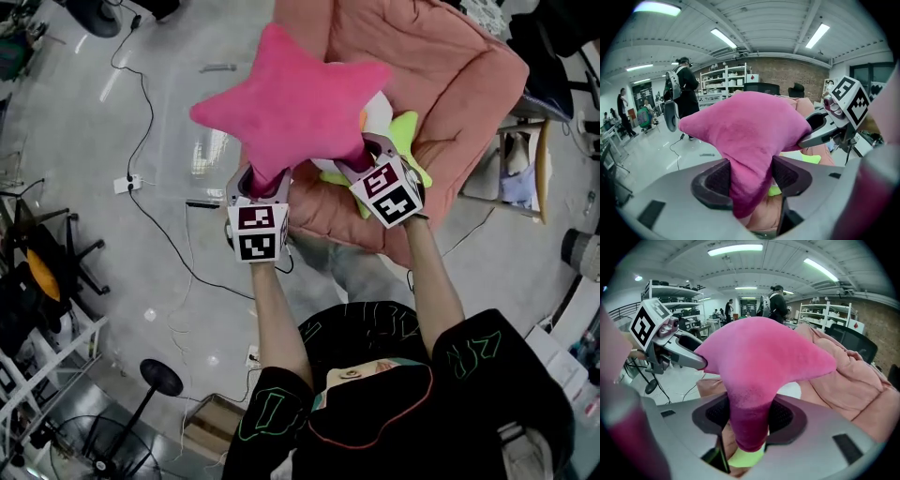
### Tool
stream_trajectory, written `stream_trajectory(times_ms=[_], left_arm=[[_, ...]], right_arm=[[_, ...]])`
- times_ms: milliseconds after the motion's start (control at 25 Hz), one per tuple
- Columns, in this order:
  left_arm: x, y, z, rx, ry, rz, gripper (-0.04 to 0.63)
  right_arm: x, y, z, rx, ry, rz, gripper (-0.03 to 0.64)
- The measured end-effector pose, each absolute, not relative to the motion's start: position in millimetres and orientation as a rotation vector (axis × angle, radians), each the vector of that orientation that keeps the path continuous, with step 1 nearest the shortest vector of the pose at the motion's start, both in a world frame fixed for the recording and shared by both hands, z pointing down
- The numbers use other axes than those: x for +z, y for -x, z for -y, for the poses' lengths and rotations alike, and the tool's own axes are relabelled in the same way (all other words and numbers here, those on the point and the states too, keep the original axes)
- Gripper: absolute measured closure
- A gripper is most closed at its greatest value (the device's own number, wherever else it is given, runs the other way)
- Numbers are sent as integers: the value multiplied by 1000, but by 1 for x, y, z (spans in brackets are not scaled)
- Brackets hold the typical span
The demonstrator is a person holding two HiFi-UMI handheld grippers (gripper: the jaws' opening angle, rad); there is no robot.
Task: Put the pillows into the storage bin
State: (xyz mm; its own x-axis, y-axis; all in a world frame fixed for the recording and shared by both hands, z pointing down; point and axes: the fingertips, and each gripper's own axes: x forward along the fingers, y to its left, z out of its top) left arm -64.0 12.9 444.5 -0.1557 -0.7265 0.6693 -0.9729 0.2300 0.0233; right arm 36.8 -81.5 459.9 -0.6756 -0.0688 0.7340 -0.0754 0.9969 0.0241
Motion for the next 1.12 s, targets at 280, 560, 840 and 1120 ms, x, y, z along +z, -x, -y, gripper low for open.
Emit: stream_trajectory(times_ms=[280,560,840,1120], left_arm=[[447,162,-67,501,-1475,1969,337],[461,263,-115,473,-1430,1964,333],[498,346,-146,450,-1405,1918,328],[555,410,-162,411,-1391,1910,295]], right_arm=[[454,67,37,-55,-14,2268,394],[469,173,-8,-48,53,2240,393],[503,257,-38,-30,81,2167,387],[558,314,-54,46,62,2122,344]])
